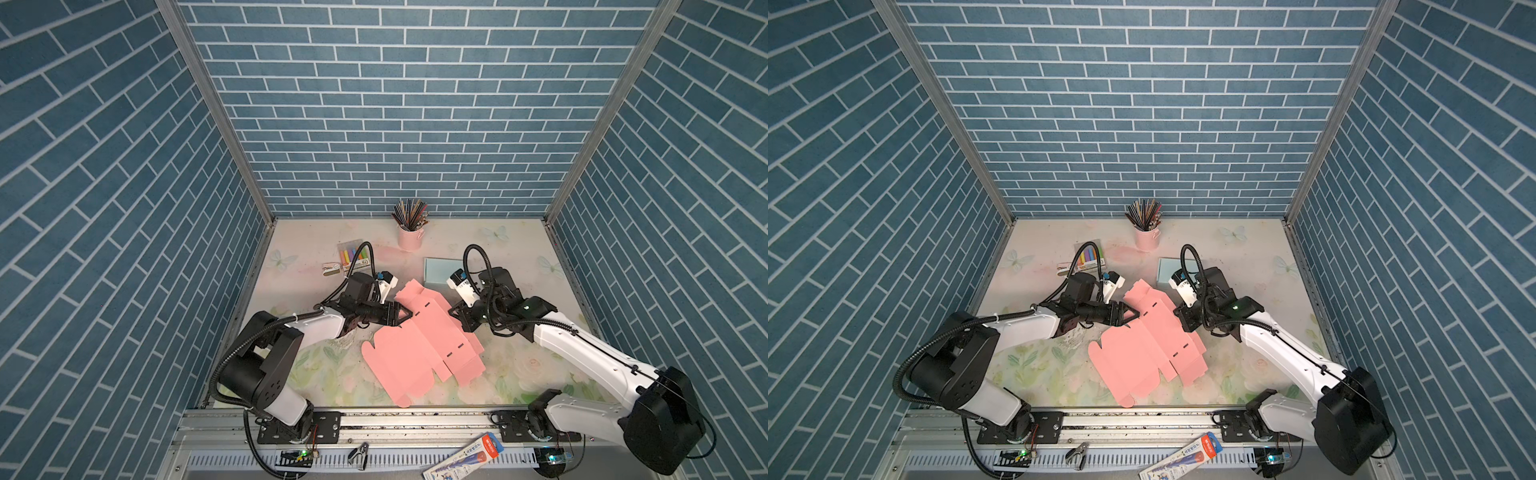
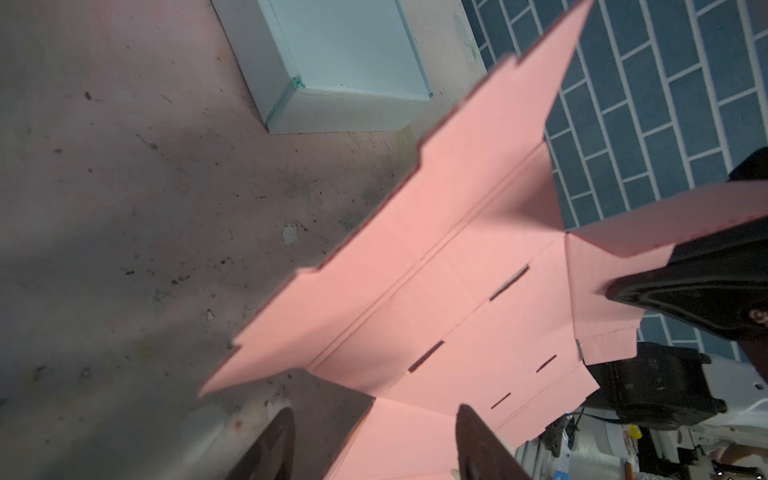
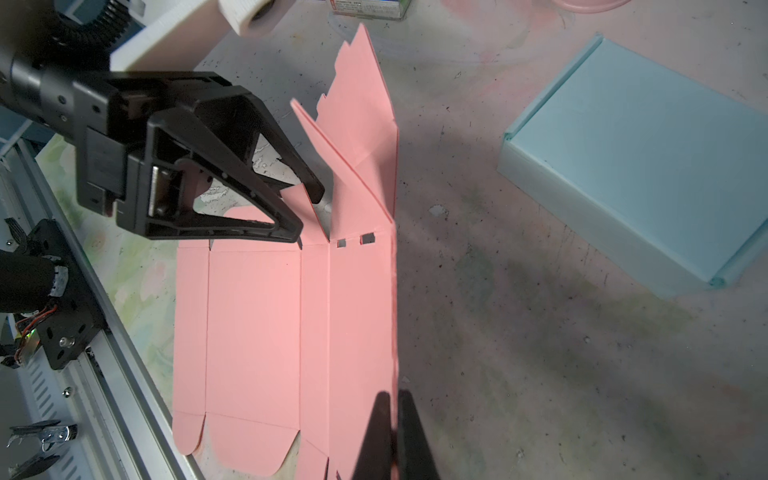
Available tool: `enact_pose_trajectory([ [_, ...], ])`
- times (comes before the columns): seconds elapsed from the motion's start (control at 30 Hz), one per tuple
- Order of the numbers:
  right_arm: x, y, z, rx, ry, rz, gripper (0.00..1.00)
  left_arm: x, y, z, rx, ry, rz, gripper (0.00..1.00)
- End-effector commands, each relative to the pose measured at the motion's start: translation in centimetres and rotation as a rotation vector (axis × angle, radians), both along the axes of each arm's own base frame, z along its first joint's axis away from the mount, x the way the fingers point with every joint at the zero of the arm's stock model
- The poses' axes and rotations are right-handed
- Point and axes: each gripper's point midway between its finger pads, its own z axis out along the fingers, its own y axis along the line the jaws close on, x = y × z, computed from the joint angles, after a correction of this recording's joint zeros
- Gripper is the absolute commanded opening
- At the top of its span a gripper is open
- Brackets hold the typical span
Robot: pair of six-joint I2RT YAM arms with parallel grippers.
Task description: Fold the paper box
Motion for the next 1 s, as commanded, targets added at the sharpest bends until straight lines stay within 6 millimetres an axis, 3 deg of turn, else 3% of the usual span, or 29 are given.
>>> enact_pose_trajectory([
  [0.0, 0.5, -0.1, 0.8, -0.04, -0.058, 0.031, 0.0, -1.2, -0.5, 0.1, 0.0, -0.002, -0.029, 0.51],
  [0.2, 1.0, -0.3, 0.4, -0.082, -0.066, 0.032, 0.0, -3.0, -1.6, -0.3, 0.033, 0.005, -0.063, 0.44],
  [0.53, 1.3, -0.5, 0.2, -0.201, -0.146, 0.018, 0.0, -4.5, -3.4, -1.0, 0.02, 0.028, -0.088, 0.41],
  [0.97, 0.4, -0.6, -0.9, -0.482, -0.36, 0.043, 0.0, -5.0, -2.2, -1.8, -0.015, 0.035, -0.046, 0.41],
])
